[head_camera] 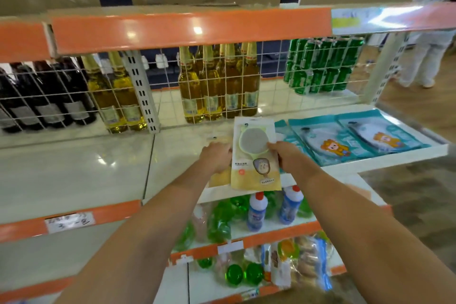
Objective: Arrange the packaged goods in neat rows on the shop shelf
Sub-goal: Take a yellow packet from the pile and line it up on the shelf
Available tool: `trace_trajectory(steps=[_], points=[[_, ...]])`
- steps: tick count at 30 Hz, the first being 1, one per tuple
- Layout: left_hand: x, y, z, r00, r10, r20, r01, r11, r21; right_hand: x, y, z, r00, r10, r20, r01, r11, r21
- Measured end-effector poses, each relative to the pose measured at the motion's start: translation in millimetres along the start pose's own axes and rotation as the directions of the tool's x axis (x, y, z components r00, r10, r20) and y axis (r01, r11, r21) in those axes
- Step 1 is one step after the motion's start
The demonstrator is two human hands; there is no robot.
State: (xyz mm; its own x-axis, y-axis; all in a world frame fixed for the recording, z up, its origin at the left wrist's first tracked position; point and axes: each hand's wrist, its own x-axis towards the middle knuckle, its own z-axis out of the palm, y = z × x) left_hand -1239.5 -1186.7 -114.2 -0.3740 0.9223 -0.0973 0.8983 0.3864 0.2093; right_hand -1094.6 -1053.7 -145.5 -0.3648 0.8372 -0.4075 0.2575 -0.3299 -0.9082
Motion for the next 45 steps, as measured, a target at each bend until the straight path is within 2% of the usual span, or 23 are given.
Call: trace_trajectory(steps=[3, 7, 10, 12, 14, 19, 25, 33, 45], points=[[-2, -11, -6, 0.997, -0.077, -0.022, 0.072, 0.982, -0.176, -3, -2, 20, 1.000, -0.005, 0.027, 0.005, 1.000, -0.017], [-3, -21, -11, 0.971, -0.238, 0.001, 0.209, 0.854, -0.476, -14, -7, 39, 0.999, -0.009, 0.031, 0.010, 0.999, -0.033], [2, -26, -14, 0.945, -0.316, 0.086, 0.288, 0.678, -0.677, -11, -9, 48, 0.999, 0.019, 0.027, -0.017, 0.998, -0.053], [4, -28, -14, 0.911, -0.372, 0.176, 0.353, 0.487, -0.799, -9, -8, 54, 0.999, 0.030, 0.038, -0.029, 0.999, -0.032], [7, -33, -12, 0.887, -0.403, 0.224, 0.384, 0.376, -0.844, -18, -12, 61, 0.998, 0.045, 0.040, -0.044, 0.999, -0.019], [12, -44, -5, 0.872, -0.412, 0.264, 0.399, 0.286, -0.871, -16, -12, 71, 0.998, 0.060, 0.034, -0.057, 0.994, -0.098], [10, -52, -13, 0.893, -0.362, 0.266, 0.346, 0.176, -0.921, -13, -23, 75, 0.997, 0.057, 0.051, -0.052, 0.993, -0.104], [27, -98, -23, 0.857, -0.479, 0.188, 0.318, 0.206, -0.925, -1, -45, 68, 1.000, 0.013, 0.000, -0.013, 0.990, -0.142], [27, -135, -8, 0.807, -0.569, 0.156, 0.472, 0.464, -0.750, 7, -43, 75, 0.999, -0.034, -0.002, 0.033, 0.968, -0.248]])
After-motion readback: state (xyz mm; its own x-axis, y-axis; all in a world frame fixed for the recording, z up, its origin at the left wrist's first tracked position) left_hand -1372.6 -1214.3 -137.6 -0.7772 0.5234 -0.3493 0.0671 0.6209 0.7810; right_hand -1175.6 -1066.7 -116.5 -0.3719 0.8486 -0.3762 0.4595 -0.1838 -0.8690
